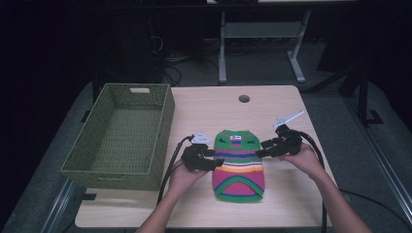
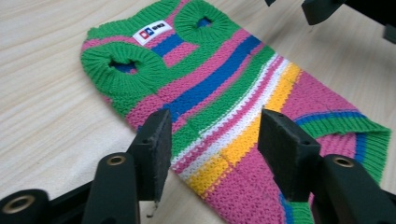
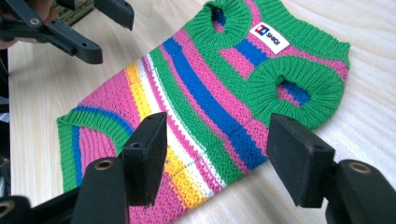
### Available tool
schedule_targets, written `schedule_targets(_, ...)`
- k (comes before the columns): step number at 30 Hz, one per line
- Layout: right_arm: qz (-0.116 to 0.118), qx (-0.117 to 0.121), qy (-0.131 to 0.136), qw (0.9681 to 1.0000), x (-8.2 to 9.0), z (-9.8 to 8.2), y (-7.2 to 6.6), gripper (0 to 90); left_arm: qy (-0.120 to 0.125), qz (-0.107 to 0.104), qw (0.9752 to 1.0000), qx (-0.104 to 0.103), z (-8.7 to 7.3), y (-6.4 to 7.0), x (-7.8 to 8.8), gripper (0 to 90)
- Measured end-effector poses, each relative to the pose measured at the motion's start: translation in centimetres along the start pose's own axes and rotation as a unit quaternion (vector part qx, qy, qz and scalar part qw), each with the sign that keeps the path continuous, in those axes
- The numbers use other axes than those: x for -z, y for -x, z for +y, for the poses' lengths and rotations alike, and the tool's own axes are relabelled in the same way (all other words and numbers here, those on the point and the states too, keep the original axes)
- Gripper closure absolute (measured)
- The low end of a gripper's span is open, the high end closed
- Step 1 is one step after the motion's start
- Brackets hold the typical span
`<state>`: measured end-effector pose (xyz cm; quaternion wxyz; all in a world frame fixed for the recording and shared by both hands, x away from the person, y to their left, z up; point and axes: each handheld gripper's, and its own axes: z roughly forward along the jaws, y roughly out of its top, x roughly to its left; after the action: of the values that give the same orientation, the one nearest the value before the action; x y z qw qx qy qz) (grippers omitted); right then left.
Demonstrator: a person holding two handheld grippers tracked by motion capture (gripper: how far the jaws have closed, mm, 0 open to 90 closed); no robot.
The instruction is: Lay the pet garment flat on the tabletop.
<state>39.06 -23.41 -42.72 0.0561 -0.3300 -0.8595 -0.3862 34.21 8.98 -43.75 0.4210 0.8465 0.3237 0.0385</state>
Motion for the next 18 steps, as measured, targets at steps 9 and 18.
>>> schedule_targets(9, -0.003, 0.008, -0.003, 1.0000, 0.6, -0.3, -0.5, 34.9, -0.001, -0.005, 1.0000, -0.003, -0.1, 0.3, 0.4, 39.1)
schedule_targets(18, -0.003, 0.009, 0.001, 1.0000, 1.0, -1.0, -0.8, 33.9, 0.004, -0.004, 1.0000, -0.002, -0.2, 0.4, 0.9, 33.6)
